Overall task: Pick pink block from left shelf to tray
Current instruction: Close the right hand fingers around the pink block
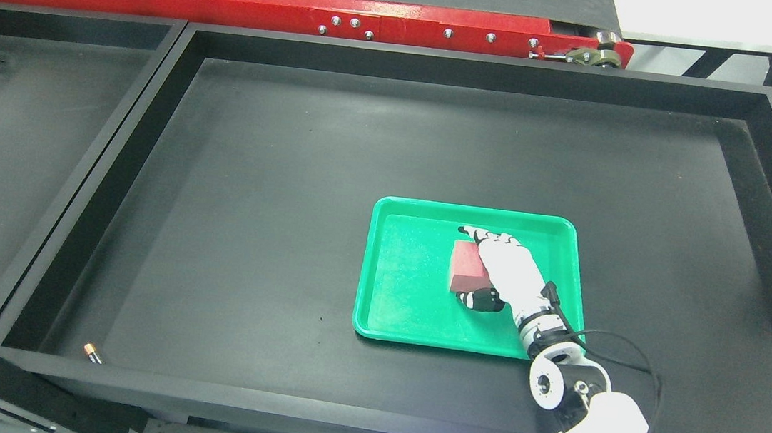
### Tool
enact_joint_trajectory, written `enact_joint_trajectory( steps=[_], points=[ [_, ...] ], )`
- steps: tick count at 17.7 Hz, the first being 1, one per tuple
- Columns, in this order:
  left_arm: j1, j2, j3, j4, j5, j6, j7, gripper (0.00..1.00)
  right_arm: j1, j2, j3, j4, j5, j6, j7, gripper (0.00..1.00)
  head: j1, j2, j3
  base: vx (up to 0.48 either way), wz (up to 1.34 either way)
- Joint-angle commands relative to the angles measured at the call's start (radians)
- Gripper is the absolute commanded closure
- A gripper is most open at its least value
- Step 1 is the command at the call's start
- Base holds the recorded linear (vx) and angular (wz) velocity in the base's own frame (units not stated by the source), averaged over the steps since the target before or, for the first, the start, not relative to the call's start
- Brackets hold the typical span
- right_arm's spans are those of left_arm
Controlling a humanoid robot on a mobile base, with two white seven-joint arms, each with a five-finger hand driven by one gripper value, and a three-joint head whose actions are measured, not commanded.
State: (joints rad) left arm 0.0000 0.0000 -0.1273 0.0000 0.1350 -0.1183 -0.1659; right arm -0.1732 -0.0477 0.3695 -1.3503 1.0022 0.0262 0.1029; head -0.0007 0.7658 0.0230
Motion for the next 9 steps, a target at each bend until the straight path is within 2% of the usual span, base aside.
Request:
enact_joint_trajectory(
  steps=[1, 4, 9],
  points=[
    [0.02, 0.017, 0.0, -0.017, 0.0, 0.0, 0.0, 0.0, -0.006, -0.001, 0.005, 0.014, 0.009, 0.0, -0.002, 0.32, 0.0, 0.0, 0.0, 0.0, 0.0],
    [0.02, 0.017, 0.0, -0.017, 0.0, 0.0, 0.0, 0.0, -0.006, -0.001, 0.005, 0.014, 0.009, 0.0, -0.002, 0.38, 0.0, 0.0, 0.0, 0.0, 0.0],
    [0.02, 0.017, 0.0, -0.017, 0.0, -0.001, 0.0, 0.0, -0.006, -0.003, 0.003, 0.016, 0.01, -0.002, -0.002, 0.61, 0.0, 0.0, 0.0, 0.0, 0.0]
  ],
)
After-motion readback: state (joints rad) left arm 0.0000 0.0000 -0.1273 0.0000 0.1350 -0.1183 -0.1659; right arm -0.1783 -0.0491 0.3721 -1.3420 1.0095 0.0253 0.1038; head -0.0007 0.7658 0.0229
